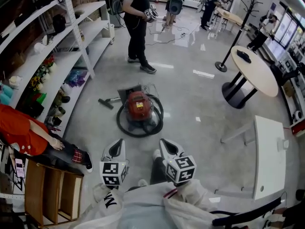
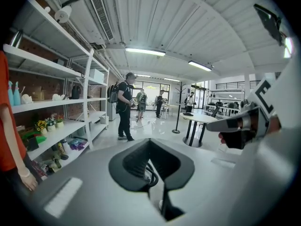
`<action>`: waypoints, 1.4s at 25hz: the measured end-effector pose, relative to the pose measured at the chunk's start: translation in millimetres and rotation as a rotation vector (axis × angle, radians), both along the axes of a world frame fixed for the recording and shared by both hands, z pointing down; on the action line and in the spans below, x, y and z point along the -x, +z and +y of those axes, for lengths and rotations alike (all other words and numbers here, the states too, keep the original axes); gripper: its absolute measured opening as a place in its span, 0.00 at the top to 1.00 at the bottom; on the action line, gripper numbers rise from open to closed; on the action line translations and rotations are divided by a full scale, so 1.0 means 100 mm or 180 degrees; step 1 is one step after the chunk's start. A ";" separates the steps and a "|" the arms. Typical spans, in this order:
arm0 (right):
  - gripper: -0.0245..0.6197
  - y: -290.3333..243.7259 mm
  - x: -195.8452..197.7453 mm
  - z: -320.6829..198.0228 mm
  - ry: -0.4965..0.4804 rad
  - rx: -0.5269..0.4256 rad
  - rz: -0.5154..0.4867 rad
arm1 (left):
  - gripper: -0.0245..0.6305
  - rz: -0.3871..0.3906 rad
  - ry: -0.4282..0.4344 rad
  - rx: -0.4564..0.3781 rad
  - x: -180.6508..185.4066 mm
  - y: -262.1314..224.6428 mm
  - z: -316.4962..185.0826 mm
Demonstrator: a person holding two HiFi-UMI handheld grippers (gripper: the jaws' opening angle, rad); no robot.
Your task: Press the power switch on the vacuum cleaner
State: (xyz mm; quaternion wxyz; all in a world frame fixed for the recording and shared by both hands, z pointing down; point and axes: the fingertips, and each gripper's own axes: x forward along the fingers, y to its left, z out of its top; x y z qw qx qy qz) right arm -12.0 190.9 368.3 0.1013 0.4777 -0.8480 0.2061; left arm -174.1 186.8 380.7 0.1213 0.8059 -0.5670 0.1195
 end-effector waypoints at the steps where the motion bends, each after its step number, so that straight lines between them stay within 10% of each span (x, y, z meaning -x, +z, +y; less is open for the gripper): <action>1: 0.96 0.00 0.00 0.05 -0.0002 0.0001 0.0007 | 0.96 0.0009 0.0005 0.0006 -0.01 0.00 0.04; 35: 0.96 -0.11 -0.55 -0.03 -0.0116 -0.0068 -0.0140 | 0.96 -0.0135 -0.0013 -0.0002 -0.71 -0.17 0.07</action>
